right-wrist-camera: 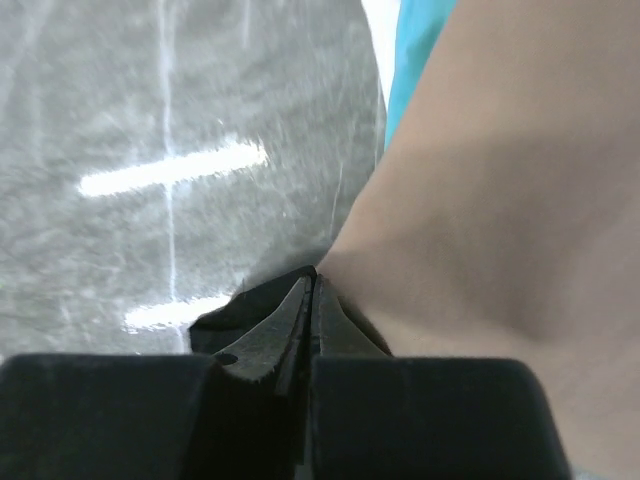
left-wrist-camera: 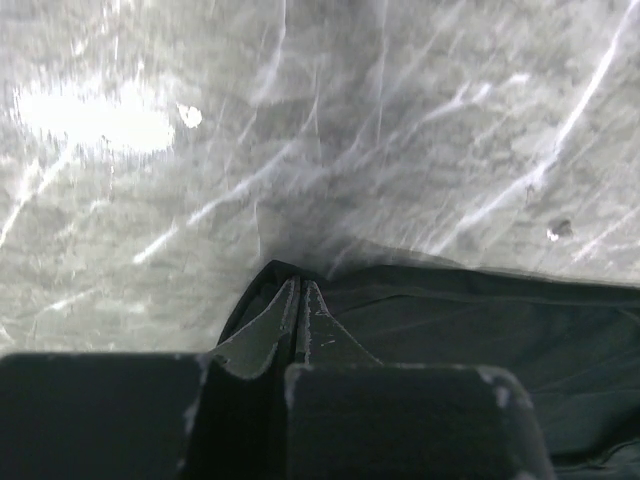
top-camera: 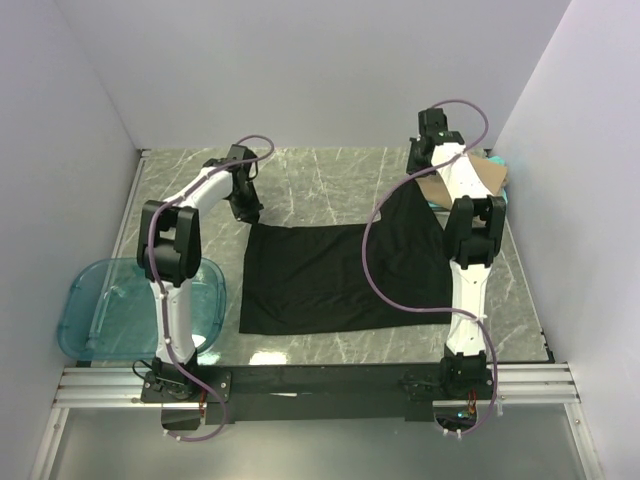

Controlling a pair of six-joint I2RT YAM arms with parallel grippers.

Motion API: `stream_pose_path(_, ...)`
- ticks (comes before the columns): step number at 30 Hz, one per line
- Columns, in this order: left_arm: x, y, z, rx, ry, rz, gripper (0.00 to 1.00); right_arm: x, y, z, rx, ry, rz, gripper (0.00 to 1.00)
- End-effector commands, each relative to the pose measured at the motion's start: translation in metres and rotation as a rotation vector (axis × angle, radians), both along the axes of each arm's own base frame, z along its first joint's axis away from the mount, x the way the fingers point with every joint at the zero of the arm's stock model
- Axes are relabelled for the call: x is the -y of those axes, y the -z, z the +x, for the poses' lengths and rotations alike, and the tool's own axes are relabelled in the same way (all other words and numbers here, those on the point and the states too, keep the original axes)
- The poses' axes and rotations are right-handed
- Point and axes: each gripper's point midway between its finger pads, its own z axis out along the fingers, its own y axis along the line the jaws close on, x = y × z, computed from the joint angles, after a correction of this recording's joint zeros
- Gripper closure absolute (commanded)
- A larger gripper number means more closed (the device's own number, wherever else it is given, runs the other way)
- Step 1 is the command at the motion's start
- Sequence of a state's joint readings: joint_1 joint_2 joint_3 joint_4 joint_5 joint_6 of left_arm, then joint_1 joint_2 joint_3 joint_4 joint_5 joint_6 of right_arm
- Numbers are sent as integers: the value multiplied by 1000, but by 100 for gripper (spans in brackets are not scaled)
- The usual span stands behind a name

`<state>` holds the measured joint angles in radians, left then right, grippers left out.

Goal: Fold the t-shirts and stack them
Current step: Fold the tshirt

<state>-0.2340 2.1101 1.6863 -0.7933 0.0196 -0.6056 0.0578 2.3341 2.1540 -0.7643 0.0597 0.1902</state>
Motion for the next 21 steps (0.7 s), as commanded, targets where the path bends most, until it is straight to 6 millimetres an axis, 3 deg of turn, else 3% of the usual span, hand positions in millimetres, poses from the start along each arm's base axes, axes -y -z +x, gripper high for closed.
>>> stream_pose_path(1,-6,-8,14,26,12,21,99,8,-39,14,94,29,16,100)
stream_pose_path(10,-18,-38,50,135,11,16,99,10,-79,17,171,41,77,100)
stream_pose_path(11,-17,-43,50,155,20,8,99,12,-73,8,148,40,72,100)
stream_pose_path(12,-16,-46,48,165,25,0,99,12,-84,8,171,40,73,100)
stream_pose_path(13,-15,-47,47,174,30,-6,100,13,-74,-1,141,39,69,100)
stream_pose_path(14,-15,-39,41,167,35,-12,99,13,-87,-8,160,35,69,100)
stream_pose_path(15,-15,-49,38,192,41,-18,99,14,-89,-11,168,37,68,100)
stream_pose_path(16,-15,-49,34,197,47,-20,100,13,-76,-23,130,37,69,100)
stream_pose_path(17,-15,-51,28,211,55,-29,100,13,-91,-29,161,37,71,100)
stream_pose_path(21,-9,-56,12,229,82,-67,99,15,-82,-61,114,56,78,100)
